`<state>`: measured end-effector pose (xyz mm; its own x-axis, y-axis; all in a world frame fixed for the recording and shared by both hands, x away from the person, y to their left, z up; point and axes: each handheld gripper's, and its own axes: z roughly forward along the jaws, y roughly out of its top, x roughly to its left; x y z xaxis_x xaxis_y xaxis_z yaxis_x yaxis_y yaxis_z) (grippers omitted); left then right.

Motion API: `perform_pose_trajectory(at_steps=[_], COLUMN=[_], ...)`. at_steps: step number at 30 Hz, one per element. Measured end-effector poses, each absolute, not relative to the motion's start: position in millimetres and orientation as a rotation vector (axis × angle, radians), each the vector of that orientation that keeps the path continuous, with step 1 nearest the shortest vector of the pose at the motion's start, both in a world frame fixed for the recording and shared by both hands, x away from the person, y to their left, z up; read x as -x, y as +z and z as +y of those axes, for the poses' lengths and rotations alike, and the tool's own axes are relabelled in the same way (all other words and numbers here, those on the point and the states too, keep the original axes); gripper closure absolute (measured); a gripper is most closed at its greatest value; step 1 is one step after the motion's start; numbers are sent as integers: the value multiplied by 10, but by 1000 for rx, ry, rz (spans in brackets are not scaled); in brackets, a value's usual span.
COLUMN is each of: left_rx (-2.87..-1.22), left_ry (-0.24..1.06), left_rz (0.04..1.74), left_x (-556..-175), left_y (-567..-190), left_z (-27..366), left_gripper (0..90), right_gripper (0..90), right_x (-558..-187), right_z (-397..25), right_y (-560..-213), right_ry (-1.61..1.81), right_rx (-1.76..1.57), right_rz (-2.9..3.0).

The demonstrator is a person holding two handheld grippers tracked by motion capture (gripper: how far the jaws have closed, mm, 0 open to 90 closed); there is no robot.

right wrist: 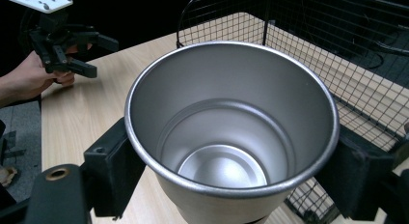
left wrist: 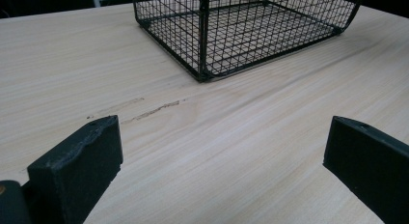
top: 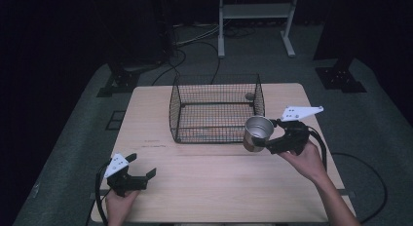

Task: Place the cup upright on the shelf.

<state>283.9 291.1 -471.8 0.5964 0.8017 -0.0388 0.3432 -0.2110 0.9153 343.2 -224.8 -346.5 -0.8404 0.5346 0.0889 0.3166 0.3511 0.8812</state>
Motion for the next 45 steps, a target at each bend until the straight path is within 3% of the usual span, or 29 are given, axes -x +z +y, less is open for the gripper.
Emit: perform_pose_trajectory(at_steps=[35, 45], left_rx=[-1792, -1797], left_ry=[559, 550], left_rz=[925, 923], left_x=[-2844, -2840], left_y=[-4711, -4706], left_z=[2928, 2926], left_gripper=[0, 0], right_gripper=[176, 177], right_x=[-4010, -4196], right_z=[-1512, -1368], right_y=[-2907, -2909], right_ry=[1454, 1450], right_rx=[-615, -621], right_rz=[2472, 2506])
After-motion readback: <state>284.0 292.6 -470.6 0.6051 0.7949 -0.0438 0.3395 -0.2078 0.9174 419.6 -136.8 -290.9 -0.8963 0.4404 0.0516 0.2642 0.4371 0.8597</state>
